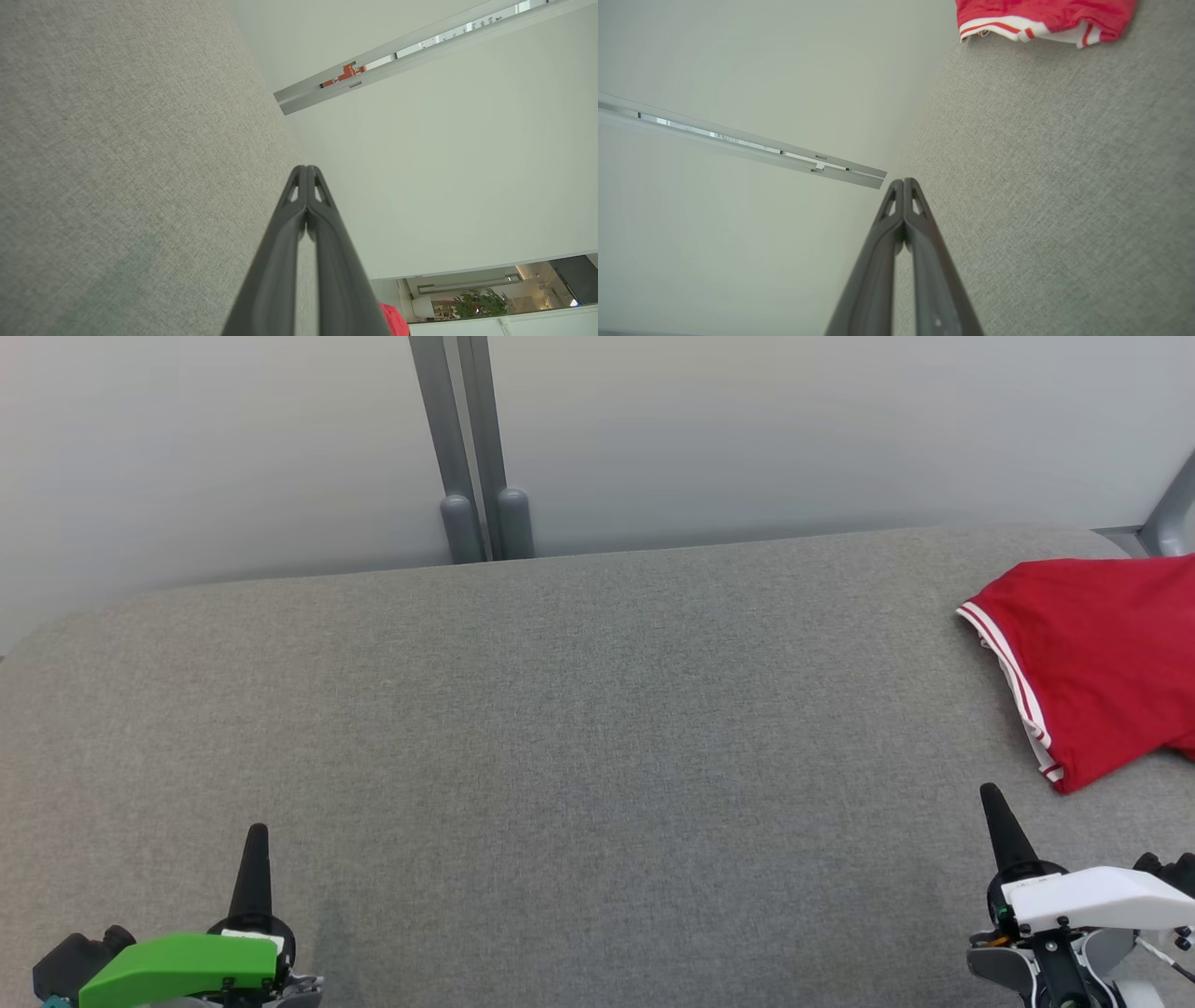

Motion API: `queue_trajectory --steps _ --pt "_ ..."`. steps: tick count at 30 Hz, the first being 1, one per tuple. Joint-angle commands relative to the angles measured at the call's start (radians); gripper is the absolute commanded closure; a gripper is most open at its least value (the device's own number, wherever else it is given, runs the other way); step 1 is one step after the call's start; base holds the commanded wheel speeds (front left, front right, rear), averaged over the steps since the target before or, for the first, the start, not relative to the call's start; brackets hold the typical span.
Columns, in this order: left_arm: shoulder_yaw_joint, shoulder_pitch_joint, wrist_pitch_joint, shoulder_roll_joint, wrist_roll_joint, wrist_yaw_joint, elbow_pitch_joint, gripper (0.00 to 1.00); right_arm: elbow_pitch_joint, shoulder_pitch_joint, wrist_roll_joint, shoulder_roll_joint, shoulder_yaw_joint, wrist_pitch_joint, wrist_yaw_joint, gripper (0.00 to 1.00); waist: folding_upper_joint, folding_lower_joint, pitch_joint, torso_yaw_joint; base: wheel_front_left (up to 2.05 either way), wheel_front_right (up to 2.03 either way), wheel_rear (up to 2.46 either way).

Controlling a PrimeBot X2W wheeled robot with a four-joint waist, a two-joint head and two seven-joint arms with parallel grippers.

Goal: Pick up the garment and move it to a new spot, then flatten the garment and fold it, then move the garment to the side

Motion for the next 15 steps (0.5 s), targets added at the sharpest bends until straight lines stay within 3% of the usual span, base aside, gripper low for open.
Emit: queue_trajectory --steps 1,15 --pt "0.005 -0.027 0.006 0.008 -0.022 -0.009 -0.003 1.00 -0.003 -0.023 0.028 -0.002 -0.003 0.008 0.001 1.00 0.0000 0.0000 0.000 0.000 0.00 0.00 0.00" --pt "0.014 -0.053 0.040 0.009 -0.136 -0.019 0.001 1.00 0.004 -0.044 0.157 0.000 -0.006 0.040 0.001 1.00 0.0000 0.0000 0.003 -0.004 0.00 0.00 0.00"
